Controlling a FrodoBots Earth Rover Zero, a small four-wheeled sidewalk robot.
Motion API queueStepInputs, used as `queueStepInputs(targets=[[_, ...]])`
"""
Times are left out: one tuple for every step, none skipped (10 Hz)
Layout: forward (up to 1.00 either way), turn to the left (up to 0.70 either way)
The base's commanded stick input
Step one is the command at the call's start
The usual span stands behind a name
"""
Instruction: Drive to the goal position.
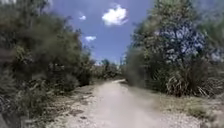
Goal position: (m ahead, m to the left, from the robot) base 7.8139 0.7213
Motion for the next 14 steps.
queueStepInputs(targets=[[0.45, 0.0], [0.45, 0.0], [0.45, 0.0], [0.45, 0.0], [0.45, 0.0], [0.45, 0.0], [0.45, 0.0], [0.45, 0.0], [0.45, 0.0], [0.45, 0.0], [0.45, 0.0], [0.45, 0.0], [0.45, 0.0], [0.45, 0.0]])
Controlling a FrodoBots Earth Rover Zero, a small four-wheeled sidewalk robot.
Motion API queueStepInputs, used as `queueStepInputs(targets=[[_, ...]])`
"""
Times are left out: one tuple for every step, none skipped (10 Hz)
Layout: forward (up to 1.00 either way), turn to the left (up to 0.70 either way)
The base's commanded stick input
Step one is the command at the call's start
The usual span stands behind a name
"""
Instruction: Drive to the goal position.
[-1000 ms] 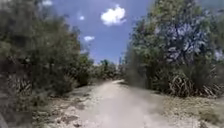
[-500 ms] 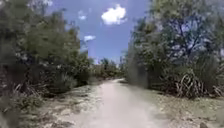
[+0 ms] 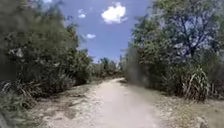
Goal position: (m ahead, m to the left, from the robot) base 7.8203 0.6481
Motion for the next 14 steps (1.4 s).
queueStepInputs(targets=[[0.45, 0.0], [0.45, 0.0], [0.45, 0.0], [0.45, 0.0], [0.45, 0.0], [0.45, 0.0], [0.45, 0.0], [0.45, 0.0], [0.45, 0.0], [0.45, 0.0], [0.45, 0.0], [0.45, 0.0], [0.45, 0.17], [0.45, 0.27]])
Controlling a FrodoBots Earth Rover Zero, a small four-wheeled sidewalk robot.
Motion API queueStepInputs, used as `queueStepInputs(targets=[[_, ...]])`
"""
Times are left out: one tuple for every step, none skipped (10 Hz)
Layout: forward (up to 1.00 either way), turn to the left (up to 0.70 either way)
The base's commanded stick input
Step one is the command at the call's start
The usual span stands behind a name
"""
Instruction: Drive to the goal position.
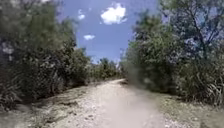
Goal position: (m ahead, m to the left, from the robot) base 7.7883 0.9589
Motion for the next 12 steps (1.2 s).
queueStepInputs(targets=[[0.45, 0.27], [0.45, 0.1], [0.45, 0.0], [0.45, 0.0], [0.45, 0.0], [0.45, 0.0], [0.45, 0.0], [0.45, 0.0], [0.45, 0.0], [0.45, 0.0], [0.45, 0.24], [0.45, 0.27]])
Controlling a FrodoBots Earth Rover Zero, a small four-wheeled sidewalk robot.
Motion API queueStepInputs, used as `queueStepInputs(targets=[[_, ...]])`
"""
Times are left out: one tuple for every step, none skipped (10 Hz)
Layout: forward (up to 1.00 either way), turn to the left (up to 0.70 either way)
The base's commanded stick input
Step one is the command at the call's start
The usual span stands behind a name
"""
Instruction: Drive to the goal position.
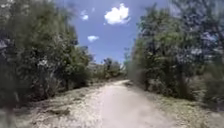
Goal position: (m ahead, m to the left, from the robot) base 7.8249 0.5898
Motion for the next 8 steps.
queueStepInputs(targets=[[0.45, 0.2], [0.45, 0.02], [0.45, 0.0], [0.45, 0.0], [0.45, 0.0], [0.45, 0.0], [0.45, 0.0], [0.45, 0.0]])
